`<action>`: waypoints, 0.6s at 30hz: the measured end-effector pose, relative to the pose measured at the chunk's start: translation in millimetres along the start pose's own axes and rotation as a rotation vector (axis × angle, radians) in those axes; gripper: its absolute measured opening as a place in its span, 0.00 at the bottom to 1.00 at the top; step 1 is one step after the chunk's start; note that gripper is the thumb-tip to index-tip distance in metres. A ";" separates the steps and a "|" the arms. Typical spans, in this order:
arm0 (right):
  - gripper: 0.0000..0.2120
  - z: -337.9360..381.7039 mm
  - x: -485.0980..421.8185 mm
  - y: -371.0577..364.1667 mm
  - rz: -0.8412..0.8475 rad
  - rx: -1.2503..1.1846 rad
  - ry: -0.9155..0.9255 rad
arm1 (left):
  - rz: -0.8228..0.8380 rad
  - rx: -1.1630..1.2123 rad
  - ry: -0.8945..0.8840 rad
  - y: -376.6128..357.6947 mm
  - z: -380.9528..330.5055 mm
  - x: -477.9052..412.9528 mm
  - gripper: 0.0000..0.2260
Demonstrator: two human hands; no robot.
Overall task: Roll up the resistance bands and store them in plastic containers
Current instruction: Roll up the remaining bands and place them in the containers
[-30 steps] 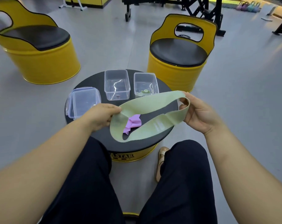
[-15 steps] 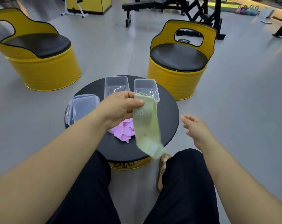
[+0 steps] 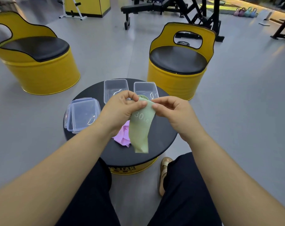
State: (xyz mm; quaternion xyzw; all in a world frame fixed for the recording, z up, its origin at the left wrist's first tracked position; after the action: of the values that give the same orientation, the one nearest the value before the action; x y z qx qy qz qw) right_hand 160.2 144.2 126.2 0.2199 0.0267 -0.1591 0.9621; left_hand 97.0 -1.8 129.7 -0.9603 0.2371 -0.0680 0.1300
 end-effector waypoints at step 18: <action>0.03 30.8 5.1 26.8 0.047 0.151 0.115 | 0.056 -0.259 -0.248 -21.3 -27.8 15.8 0.04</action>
State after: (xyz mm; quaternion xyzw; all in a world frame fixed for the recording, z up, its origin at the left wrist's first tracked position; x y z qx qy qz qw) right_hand 173.0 152.3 164.4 0.3009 0.0645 -0.1253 0.9432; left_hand 114.9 2.9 163.4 -0.9631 0.2529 0.0855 0.0352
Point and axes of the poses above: each hand's wrist, its own x-axis away from the middle knuckle, its own y-axis out of the back of the hand, z = x × y, the point moved 4 cm from there along -x, towards the middle knuckle, and after that the axes turned 15 degrees about x, right-handed, at the moved point
